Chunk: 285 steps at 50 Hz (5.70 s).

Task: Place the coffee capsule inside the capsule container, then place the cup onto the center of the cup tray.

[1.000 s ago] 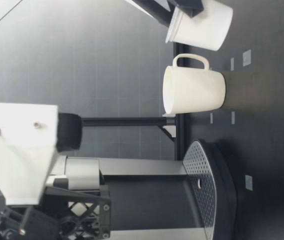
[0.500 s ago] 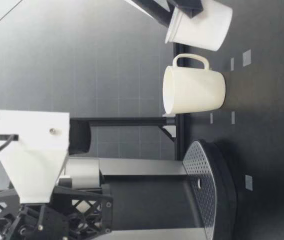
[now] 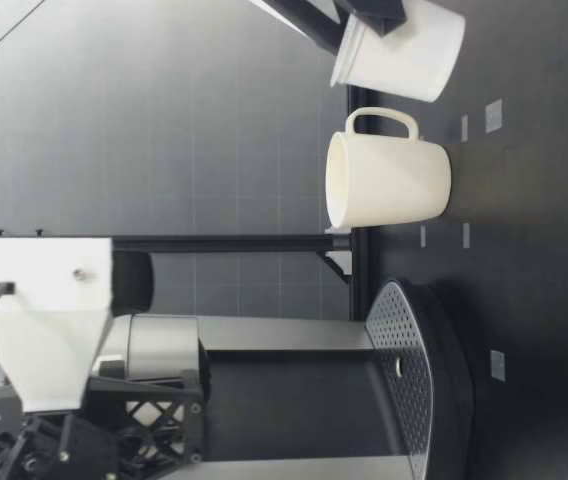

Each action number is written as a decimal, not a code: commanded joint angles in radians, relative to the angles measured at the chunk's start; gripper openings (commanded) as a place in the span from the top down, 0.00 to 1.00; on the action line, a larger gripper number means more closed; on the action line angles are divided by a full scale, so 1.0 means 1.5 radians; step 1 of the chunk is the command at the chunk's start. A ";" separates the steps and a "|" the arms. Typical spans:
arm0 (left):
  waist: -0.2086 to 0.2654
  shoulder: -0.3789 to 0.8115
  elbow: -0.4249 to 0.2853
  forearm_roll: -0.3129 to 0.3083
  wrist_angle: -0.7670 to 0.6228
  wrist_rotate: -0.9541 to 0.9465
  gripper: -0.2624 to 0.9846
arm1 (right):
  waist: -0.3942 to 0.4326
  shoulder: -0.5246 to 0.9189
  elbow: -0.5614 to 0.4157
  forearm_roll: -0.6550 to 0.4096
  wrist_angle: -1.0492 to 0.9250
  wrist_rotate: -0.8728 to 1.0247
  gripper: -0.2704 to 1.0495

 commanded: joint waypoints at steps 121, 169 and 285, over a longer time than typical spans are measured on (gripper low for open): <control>0.268 -0.445 0.130 0.014 -0.392 -0.500 0.70 | -0.002 -0.095 -0.010 0.000 -0.064 -0.002 0.34; 0.268 -0.642 0.243 0.018 -0.663 -0.675 0.70 | -0.246 -0.192 -0.174 -0.005 -0.055 -0.143 0.33; 0.268 -0.643 0.245 0.010 -0.676 -0.676 0.70 | -0.297 0.192 -0.450 -0.029 -0.073 -0.240 0.33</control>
